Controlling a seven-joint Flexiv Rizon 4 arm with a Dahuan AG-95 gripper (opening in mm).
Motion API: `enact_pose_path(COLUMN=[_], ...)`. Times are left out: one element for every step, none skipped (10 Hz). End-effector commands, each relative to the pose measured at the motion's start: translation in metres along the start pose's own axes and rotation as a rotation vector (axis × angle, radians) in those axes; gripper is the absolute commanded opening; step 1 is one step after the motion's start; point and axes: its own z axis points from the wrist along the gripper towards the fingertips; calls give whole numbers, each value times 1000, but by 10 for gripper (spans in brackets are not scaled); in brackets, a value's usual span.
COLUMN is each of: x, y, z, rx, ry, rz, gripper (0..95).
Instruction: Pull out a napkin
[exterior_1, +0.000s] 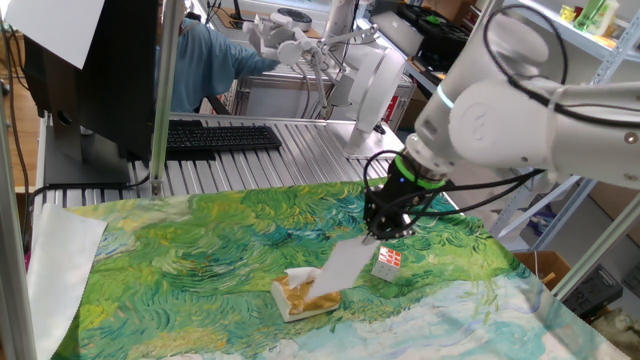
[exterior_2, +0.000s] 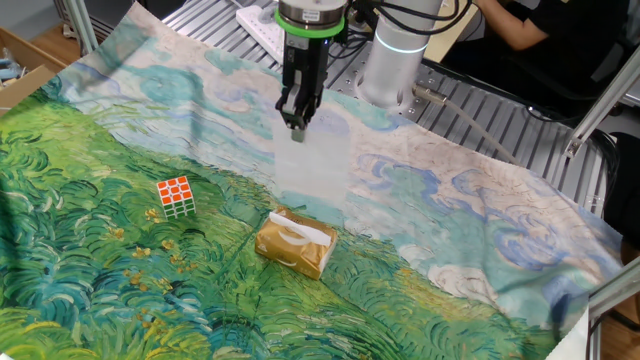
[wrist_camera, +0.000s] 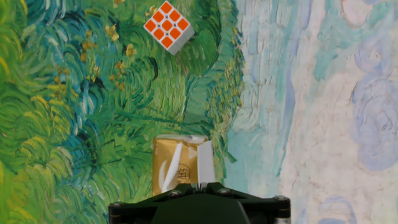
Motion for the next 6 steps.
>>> enact_pose_path(x=[1, 1, 1, 1, 1, 1], y=[0, -1, -1, -1, -1, -1], z=[-1, -1, -2, -2, -2, -2], rx=[0, 0, -1, -2, -2, -3], ry=[-2, -3, -2, -1, 1, 1], rz=[-18, -19, -22, -29, -30, -31], gripper=[0, 0, 0, 0, 0, 0])
